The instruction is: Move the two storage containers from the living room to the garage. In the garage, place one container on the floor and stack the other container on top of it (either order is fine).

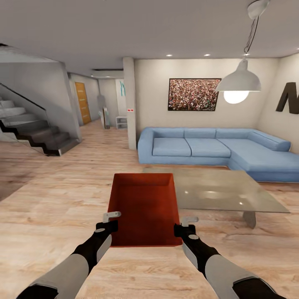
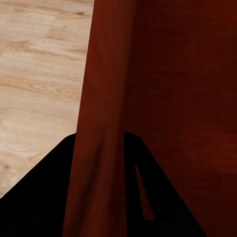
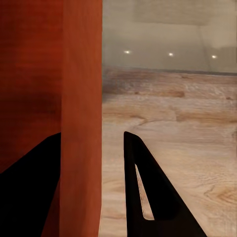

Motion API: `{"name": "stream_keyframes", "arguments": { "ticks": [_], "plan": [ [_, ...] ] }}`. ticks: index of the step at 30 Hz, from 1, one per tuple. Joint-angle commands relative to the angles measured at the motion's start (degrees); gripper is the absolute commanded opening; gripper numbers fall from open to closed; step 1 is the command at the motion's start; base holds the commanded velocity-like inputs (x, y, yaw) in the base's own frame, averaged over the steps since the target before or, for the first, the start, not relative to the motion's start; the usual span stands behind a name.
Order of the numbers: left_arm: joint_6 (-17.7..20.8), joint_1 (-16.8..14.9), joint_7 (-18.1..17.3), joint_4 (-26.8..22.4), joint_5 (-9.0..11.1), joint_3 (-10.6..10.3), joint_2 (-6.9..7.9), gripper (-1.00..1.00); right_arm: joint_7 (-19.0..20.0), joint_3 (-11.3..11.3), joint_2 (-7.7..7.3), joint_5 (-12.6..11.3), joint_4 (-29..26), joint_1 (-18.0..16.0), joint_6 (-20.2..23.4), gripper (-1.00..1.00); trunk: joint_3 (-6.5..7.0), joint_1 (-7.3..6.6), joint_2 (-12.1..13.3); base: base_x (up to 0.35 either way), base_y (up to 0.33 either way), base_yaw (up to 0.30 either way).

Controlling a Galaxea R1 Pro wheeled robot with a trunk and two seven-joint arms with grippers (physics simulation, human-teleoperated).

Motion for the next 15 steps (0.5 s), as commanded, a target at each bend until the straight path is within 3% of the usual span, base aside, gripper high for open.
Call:
{"name": "stream_keyframes", "arguments": {
  "ticks": [1,15],
  "plan": [
    [0.4,-0.1,1.9,-0.2,-0.9,0.4,-0.02,-1.0,-0.3,0.4,0.02,-0.8,0.1,0.0,-0.2,-1.0,-0.1,0.03,-0.1,0.0,0.0,0.267],
    [0.4,-0.1,1.9,-0.2,-0.9,0.5,-0.02,-1.0,-0.3,0.4,0.02,-0.9,0.1,0.0,-0.2,-1.0,-0.1,0.03,-0.1,0.0,0.0,0.267]
  ]
}}
